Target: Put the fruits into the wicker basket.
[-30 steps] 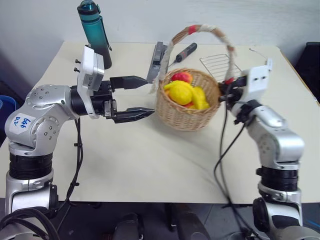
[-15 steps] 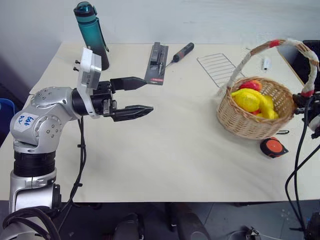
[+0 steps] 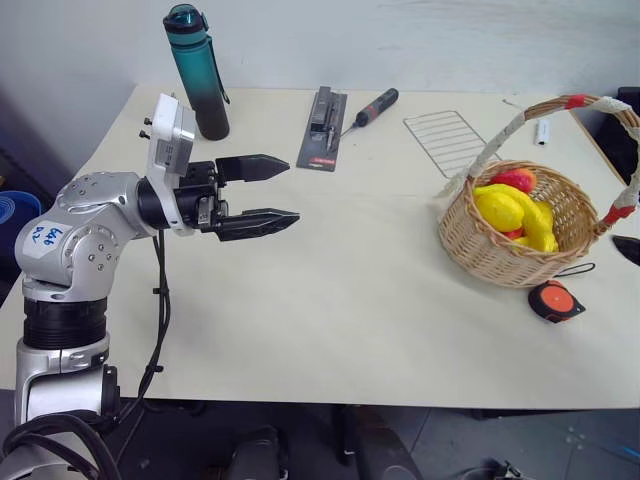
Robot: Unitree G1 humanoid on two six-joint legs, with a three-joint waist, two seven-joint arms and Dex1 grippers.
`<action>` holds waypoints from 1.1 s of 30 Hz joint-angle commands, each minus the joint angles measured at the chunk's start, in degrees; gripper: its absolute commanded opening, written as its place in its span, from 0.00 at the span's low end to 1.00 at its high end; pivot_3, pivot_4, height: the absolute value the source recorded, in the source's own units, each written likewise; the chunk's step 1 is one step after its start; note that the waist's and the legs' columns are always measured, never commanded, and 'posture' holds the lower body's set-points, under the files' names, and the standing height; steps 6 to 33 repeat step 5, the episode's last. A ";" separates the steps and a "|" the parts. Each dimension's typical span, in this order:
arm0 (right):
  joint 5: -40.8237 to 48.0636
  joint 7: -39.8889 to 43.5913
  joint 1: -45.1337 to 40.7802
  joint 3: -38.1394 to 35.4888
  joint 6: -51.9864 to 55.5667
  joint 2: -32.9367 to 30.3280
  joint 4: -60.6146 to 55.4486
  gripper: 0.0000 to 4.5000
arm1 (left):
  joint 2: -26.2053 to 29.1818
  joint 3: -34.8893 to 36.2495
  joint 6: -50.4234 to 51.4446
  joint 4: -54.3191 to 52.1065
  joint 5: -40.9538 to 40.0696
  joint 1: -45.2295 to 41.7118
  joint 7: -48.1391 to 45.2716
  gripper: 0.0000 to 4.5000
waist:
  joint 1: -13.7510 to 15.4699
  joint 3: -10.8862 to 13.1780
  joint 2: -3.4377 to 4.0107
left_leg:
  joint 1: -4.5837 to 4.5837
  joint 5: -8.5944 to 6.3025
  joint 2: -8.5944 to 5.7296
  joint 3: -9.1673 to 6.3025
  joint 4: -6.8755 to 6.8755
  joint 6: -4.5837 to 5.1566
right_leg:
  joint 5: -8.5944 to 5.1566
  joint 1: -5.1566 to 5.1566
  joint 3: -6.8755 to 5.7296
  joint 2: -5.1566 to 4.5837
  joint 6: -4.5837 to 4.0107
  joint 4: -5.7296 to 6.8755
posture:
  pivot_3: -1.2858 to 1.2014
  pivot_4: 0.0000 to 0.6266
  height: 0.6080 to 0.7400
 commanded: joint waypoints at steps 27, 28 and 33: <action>3.57 16.16 7.23 -9.90 9.46 -5.45 2.79 0.99 | 1.04 0.88 -1.79 0.66 0.63 -0.59 -2.29 1.00 | -0.64 0.02 -0.06 | 0.14 -0.12 0.12 -0.02 0.00 0.15 | 0.00 0.47 -0.02 0.08 0.01 -0.30 | 0.52 0.24 1.00; 3.57 16.16 7.23 -9.90 9.46 -5.45 2.79 0.99 | 1.04 0.88 -1.79 0.66 0.63 -0.59 -2.29 1.00 | -0.64 0.02 -0.06 | 0.14 -0.12 0.12 -0.02 0.00 0.15 | 0.00 0.47 -0.02 0.08 0.01 -0.30 | 0.52 0.24 1.00; 3.57 16.16 7.23 -9.90 9.46 -5.45 2.79 0.99 | 1.04 0.88 -1.79 0.66 0.63 -0.59 -2.29 1.00 | -0.64 0.02 -0.06 | 0.14 -0.12 0.12 -0.02 0.00 0.15 | 0.00 0.47 -0.02 0.08 0.01 -0.30 | 0.52 0.24 1.00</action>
